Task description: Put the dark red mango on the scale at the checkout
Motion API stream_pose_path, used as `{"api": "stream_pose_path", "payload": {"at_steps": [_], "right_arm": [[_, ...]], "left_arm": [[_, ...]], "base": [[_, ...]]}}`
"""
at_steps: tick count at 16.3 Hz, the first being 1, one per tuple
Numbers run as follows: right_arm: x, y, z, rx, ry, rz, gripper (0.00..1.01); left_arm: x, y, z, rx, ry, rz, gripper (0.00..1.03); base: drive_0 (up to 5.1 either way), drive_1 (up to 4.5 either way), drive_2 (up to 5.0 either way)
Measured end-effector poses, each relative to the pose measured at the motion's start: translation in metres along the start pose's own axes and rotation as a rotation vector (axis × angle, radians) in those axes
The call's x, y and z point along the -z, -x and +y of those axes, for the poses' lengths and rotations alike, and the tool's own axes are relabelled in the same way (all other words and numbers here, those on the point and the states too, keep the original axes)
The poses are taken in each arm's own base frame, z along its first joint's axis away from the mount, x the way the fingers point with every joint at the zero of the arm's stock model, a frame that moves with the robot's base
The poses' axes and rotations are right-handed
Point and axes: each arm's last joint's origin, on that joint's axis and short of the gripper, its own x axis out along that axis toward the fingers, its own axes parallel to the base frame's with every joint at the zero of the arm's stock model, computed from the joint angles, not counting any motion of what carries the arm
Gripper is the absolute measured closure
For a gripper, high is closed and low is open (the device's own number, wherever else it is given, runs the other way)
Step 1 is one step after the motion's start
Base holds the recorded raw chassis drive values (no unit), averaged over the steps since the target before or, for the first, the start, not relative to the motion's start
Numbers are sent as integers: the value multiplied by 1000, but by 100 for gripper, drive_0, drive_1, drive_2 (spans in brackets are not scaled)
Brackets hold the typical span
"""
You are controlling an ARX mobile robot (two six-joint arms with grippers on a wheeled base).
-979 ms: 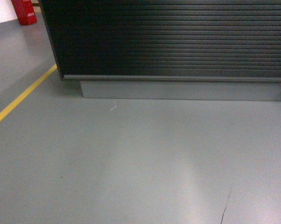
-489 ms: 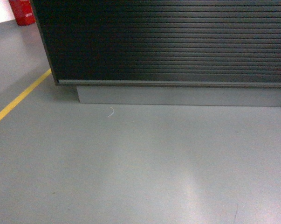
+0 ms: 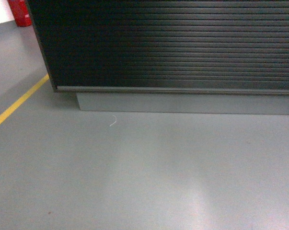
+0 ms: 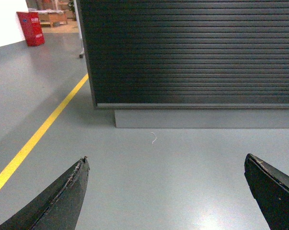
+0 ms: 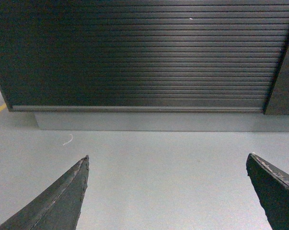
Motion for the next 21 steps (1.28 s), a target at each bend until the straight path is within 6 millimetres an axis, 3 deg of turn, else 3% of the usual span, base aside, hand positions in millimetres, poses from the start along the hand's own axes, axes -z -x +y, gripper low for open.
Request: {"api": "stream_pose_path", "payload": {"at_steps": [21], "right_arm": [[0, 0, 0, 0, 0, 0, 3]], "left_arm": [[0, 0, 0, 0, 0, 0, 5]], "base": [[0, 172, -173]]}}
